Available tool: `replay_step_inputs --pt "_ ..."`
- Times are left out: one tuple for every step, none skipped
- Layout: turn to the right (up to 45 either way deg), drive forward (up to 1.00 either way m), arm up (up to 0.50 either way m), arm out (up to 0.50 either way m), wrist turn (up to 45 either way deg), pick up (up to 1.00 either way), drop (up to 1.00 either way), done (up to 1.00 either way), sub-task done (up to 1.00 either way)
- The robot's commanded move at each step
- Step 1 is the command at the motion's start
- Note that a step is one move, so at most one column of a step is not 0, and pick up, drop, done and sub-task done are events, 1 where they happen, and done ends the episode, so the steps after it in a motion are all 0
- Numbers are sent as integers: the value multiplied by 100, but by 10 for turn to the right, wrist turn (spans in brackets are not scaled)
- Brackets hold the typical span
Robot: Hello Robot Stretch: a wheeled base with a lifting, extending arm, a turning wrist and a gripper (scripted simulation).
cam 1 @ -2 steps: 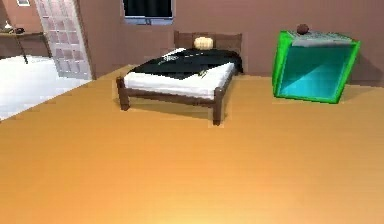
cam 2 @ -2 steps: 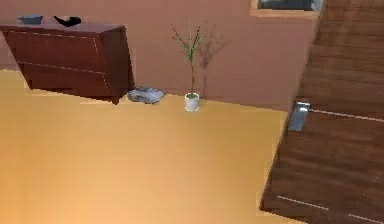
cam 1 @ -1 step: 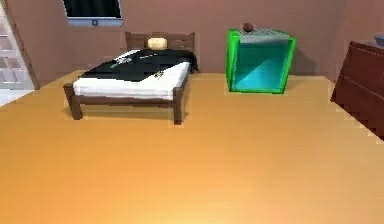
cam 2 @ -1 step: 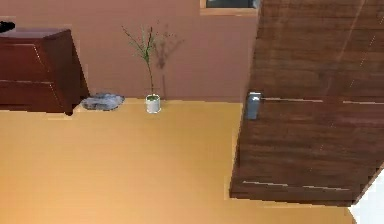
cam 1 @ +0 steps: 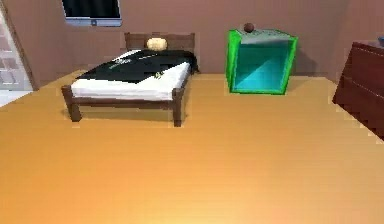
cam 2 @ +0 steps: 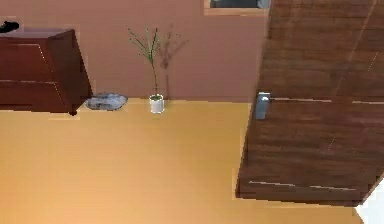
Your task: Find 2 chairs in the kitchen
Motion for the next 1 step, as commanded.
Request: replay_step_inputs --pt "-450 0 0 0 0 0 0 0 0"
